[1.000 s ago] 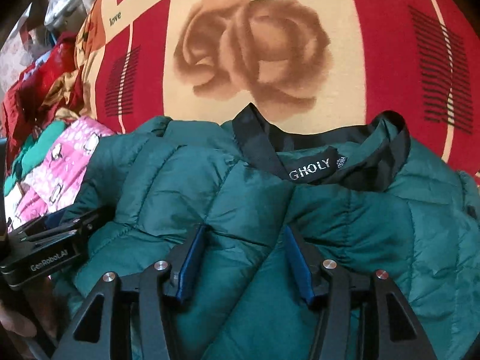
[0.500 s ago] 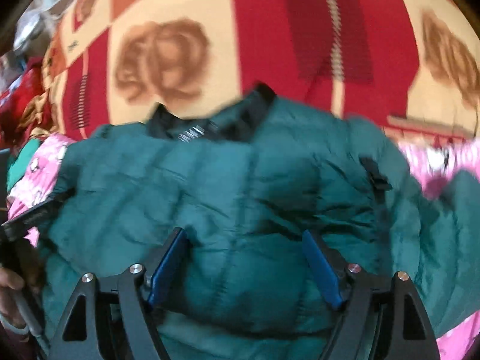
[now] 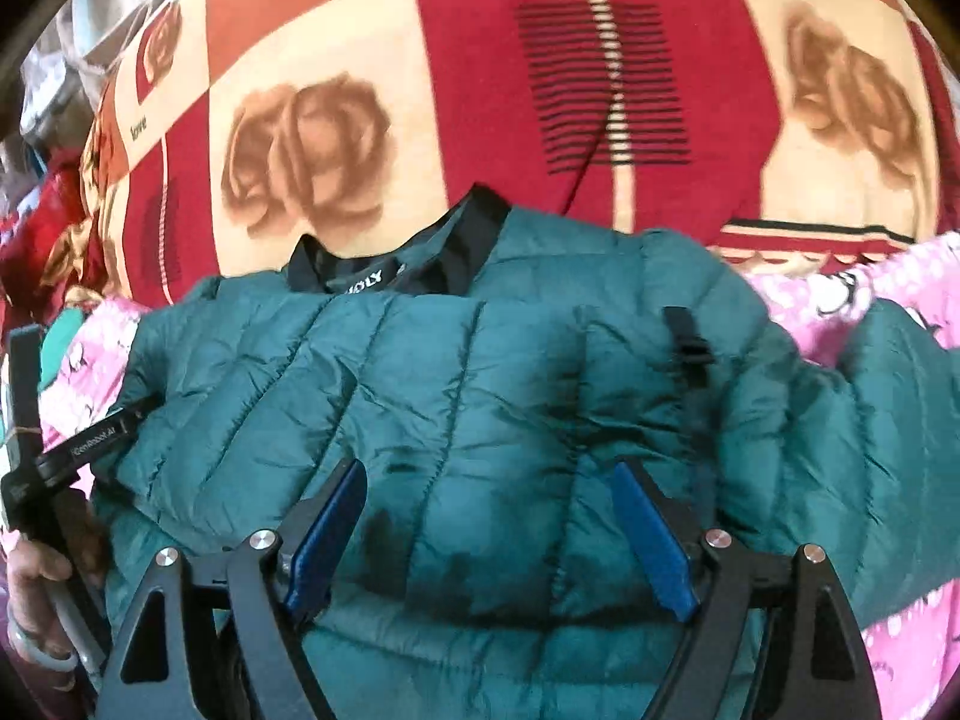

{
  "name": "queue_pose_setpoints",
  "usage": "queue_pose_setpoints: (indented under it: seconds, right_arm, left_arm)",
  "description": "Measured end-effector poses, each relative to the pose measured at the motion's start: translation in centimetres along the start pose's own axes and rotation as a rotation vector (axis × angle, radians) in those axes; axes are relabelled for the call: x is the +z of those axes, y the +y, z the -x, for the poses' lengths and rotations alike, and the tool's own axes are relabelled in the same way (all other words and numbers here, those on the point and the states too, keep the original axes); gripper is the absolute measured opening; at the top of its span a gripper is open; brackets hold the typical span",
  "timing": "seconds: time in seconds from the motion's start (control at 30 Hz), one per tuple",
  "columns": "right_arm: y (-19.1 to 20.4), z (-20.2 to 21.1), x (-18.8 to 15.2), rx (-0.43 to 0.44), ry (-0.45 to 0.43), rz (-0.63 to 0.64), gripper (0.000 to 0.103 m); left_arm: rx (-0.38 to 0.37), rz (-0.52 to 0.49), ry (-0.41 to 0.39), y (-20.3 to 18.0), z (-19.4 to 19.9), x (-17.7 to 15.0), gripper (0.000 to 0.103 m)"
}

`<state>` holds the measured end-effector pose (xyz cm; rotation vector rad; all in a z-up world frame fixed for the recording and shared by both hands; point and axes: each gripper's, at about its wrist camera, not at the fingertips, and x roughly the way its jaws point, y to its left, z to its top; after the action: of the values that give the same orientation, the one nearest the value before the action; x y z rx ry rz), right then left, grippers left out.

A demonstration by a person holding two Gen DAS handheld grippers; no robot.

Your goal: Fold large clothes

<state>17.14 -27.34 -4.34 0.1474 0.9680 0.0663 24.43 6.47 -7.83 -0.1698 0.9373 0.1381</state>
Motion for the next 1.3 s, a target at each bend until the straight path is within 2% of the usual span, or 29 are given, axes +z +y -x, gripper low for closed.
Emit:
queue_pose_setpoints:
  seconds: [0.13, 0.23, 0.4, 0.53, 0.67, 0.73, 0.87, 1.03, 1.3]
  right_arm:
    - [-0.4, -2.4, -1.0, -0.045, 0.071, 0.017, 0.082]
    - [0.3, -2.8, -0.9, -0.067, 0.073, 0.043, 0.082]
    - [0.3, 0.3, -0.8, -0.053, 0.014, 0.014, 0.082]
    - [0.4, 1.8, -1.2, -0.056, 0.004, 0.009, 0.082]
    - [0.5, 1.8, -1.8, -0.073, 0.043, -0.008, 0.082]
    - [0.6, 2.6, -2.2, -0.044, 0.03, -0.015, 0.082]
    - [1.7, 3.6, -2.8, -0.049, 0.017, 0.008, 0.082]
    - [2.1, 5.3, -3.4, -0.041, 0.003, 0.011, 0.082]
    - [1.3, 7.6, -4.3, -0.074, -0.02, 0.016, 0.082]
  left_arm:
    - [-0.013, -0.003, -0.01, 0.4, 0.9, 0.0, 0.093]
    - [-0.012, -0.033, -0.013, 0.1, 2.8, 0.0, 0.092]
    - [-0.055, -0.051, -0.048, 0.1, 6.4, -0.7, 0.092]
    - [-0.077, -0.082, -0.059, -1.1, 8.5, -1.6, 0.092]
    - [-0.091, -0.111, -0.065, -2.2, 9.9, -2.4, 0.092]
    - [-0.08, -0.138, -0.075, -2.8, 10.8, -3.0, 0.092]
    - [-0.087, -0.155, -0.075, -3.6, 11.7, -3.9, 0.092]
    - [-0.11, -0.156, -0.073, -4.2, 13.0, -4.7, 0.092]
    - [-0.173, -0.166, -0.071, -6.3, 15.3, -5.6, 0.092]
